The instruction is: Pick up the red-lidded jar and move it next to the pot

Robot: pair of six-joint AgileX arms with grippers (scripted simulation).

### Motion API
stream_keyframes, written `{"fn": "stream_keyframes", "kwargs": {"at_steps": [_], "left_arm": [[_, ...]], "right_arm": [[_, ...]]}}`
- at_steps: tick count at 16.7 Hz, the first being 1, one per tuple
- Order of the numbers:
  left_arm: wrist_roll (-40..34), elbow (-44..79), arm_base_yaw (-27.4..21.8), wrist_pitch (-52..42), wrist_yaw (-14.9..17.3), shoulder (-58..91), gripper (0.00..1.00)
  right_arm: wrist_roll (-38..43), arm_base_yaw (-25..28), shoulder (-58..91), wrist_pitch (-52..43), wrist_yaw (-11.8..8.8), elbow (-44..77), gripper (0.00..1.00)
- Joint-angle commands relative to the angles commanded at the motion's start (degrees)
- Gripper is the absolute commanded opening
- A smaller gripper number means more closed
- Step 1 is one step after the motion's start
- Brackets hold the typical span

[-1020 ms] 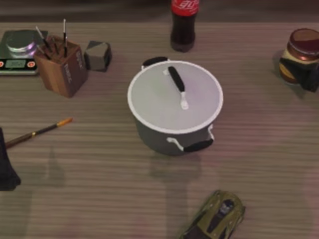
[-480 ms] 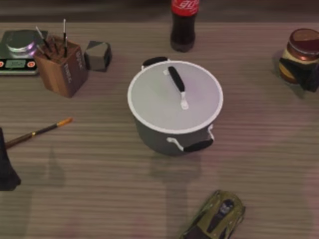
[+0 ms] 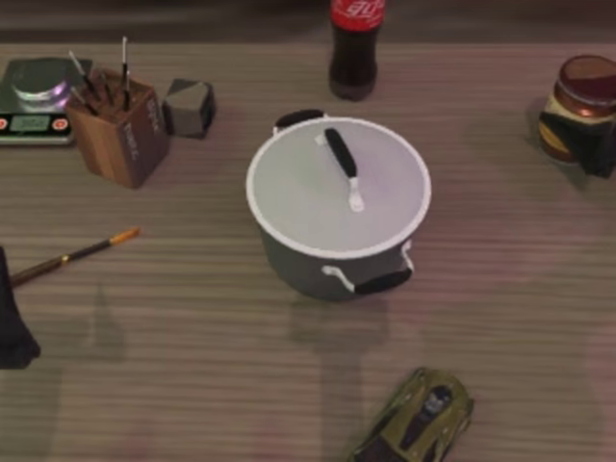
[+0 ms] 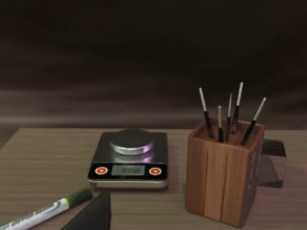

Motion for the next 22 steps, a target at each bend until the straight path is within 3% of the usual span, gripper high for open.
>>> {"fn": "stream_keyframes", "kwargs": {"at_steps": [4, 12, 17, 20, 22], "left_arm": [[0.0, 0.0, 0.0, 0.0, 0.0, 0.0, 1.0], [0.0, 0.0, 0.0, 0.0, 0.0, 0.0, 1.0], [0.0, 0.0, 0.0, 0.0, 0.0, 0.0, 1.0], [0.0, 0.0, 0.0, 0.0, 0.0, 0.0, 1.0], [0.0, 0.0, 0.0, 0.0, 0.0, 0.0, 1.0]], "right_arm": [[0.3, -0.5, -6.3, 1.1, -0.4, -6.5, 0.0], [1.7, -2.0, -27.6, 5.0, -2.7, -31.4, 0.0], [1.8, -2.2, -30.0, 5.6, -3.1, -33.9, 0.0], [1.8, -1.6, -29.6, 6.4, -2.2, -34.4, 0.0], [1.6, -0.3, -28.9, 9.6, 0.6, -37.2, 0.0]]}}
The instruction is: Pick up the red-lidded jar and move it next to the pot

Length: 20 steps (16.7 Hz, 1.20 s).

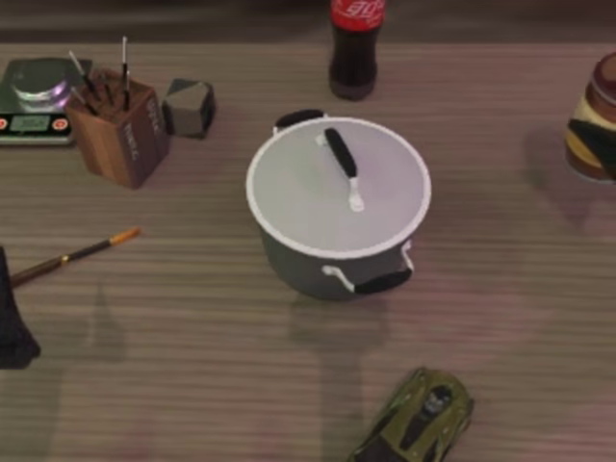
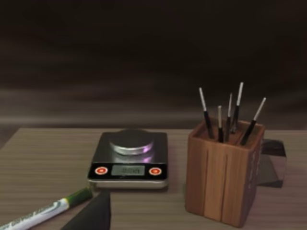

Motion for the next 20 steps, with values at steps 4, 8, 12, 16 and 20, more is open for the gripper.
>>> {"fn": "stream_keyframes", "kwargs": {"at_steps": [4, 8, 12, 16, 20], "left_arm": [[0.0, 0.0, 0.0, 0.0, 0.0, 0.0, 1.0], [0.0, 0.0, 0.0, 0.0, 0.0, 0.0, 1.0], [0.0, 0.0, 0.0, 0.0, 0.0, 0.0, 1.0], [0.0, 0.0, 0.0, 0.0, 0.0, 0.0, 1.0], [0.0, 0.0, 0.0, 0.0, 0.0, 0.0, 1.0]], "right_arm": [[-0.6, 4.4, 2.2, 11.3, 9.4, -9.5, 0.0], [-1.3, 9.3, 4.2, 23.7, 20.5, -20.6, 0.0], [-1.8, 12.0, 5.1, 29.8, 26.5, -26.5, 0.0], [-1.7, 11.7, 8.4, 28.0, 26.7, -25.6, 0.0], [-1.8, 14.1, 10.1, 28.0, 29.0, -22.2, 0.0]]}}
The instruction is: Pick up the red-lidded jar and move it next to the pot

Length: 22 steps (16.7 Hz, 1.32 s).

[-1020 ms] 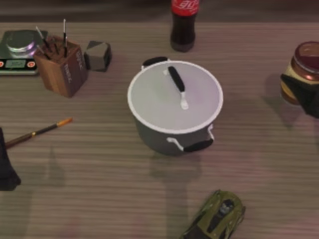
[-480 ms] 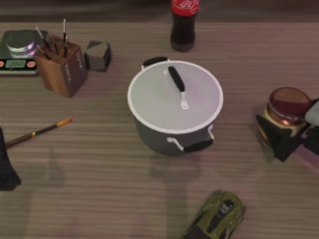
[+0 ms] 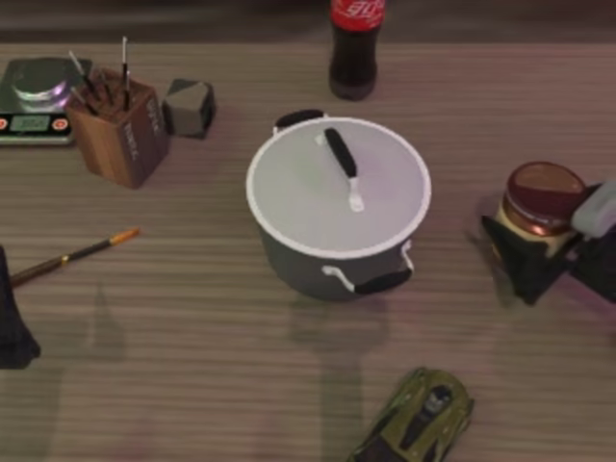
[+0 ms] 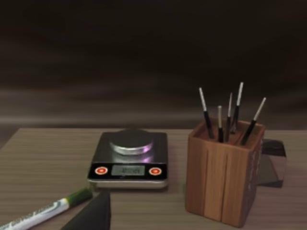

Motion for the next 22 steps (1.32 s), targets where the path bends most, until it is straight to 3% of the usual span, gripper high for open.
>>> {"fn": "stream_keyframes", "kwargs": {"at_steps": [4, 8, 21, 22], "left_arm": [[0.0, 0.0, 0.0, 0.0, 0.0, 0.0, 1.0], [0.0, 0.0, 0.0, 0.0, 0.0, 0.0, 1.0], [0.0, 0.0, 0.0, 0.0, 0.0, 0.0, 1.0], [0.0, 0.0, 0.0, 0.0, 0.0, 0.0, 1.0]], "right_arm": [[-0.2, 3.5, 2.4, -0.1, 3.1, 4.6, 0.0], [-0.2, 3.7, 2.5, -0.1, 3.3, 4.9, 0.0], [-0.2, 3.7, 2.5, -0.1, 3.3, 4.9, 0.98], [-0.2, 3.7, 2.5, -0.1, 3.3, 4.9, 1.0]]}}
